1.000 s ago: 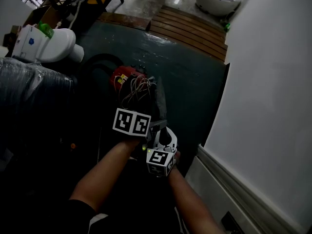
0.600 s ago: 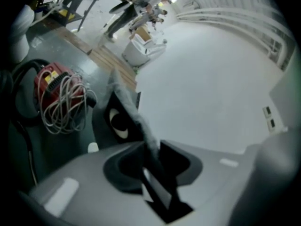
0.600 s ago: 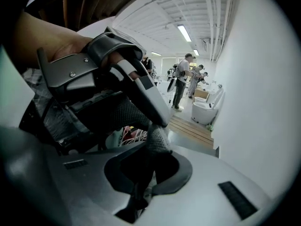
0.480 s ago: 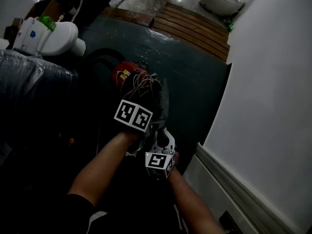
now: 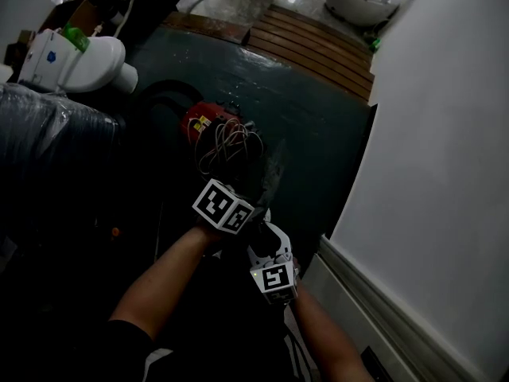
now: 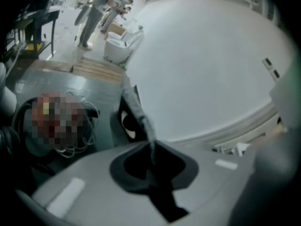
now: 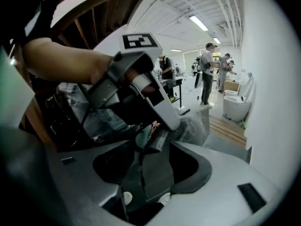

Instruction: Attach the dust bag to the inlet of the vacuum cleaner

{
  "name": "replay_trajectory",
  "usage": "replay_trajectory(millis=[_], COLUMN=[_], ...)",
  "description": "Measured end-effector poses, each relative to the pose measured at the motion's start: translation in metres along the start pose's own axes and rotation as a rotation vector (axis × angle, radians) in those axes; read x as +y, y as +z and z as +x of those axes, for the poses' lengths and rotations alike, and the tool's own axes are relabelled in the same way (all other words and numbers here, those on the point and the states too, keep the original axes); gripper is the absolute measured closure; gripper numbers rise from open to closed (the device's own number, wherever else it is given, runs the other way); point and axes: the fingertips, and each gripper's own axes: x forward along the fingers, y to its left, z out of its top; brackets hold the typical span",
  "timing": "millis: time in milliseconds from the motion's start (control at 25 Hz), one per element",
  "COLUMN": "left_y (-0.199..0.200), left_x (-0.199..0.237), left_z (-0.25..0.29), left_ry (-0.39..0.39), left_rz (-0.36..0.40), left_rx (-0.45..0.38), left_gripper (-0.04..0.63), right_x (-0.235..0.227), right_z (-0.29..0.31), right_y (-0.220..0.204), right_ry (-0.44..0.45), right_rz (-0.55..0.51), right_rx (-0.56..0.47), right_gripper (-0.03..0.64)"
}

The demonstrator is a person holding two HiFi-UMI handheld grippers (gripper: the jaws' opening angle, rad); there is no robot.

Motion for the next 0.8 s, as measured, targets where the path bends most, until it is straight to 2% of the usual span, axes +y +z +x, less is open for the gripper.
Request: replay_trajectory(millis=[80,160,280,360,440,520,560,640,800], left_y=[-0.004,-0.007,-0.008,-0.009,-0.009,-0.009,-0.009,-0.007,-0.007], left_x=[0.003,0.006,0.009,0.014,0.023,0.032,0.038,0.051,0.074], left_z=[0.006,0.013,0.026,0.038,0.052,0.066,0.073,0.087,0.118], left_ry=[0.018,0.025,0.041,0.077,0.119,0.154,0.169,0.196,0.246], left_rz=[0.061,0.114,0.182,0.226,0.268,0.290,0.296,0.306,0.356], left_rx=[0.015,0.023,0.025,0.026,0.022,0.021,0.019,0.019,0.046], left_gripper=[0.572,0.572,0.572,0.572,0.572,0.572,0.572,0.572,0.572], right_x=[-0.005,-0.027,-0.094,-0.140,-0.175,-0.199,-0.208,-0.221,-0.242], right_z=[-0.022,-0.043,-0.058,-0.049,-0.028,-0.001,0.015,0.047,0.101], right_y=[-0.001,-0.002,0.019,0.001,-0.015,-0.008,-0.002,0.004,-0.016], right_ry=[0.050,0.042,-0.031,-0.047,-0.008,0.056,0.082,0.097,0.031], right_rz=[-0.018,0.065,0.374,0.606,0.848,1.017,1.057,1.061,1.025], right_rx=[-0.061,-0.087,-0.043,-0.003,-0.001,0.005,0.021,0.079,0.210], right_gripper=[0.407,0.407,0.408,0.408,0.408,0.407,0.407,0.407,0.408])
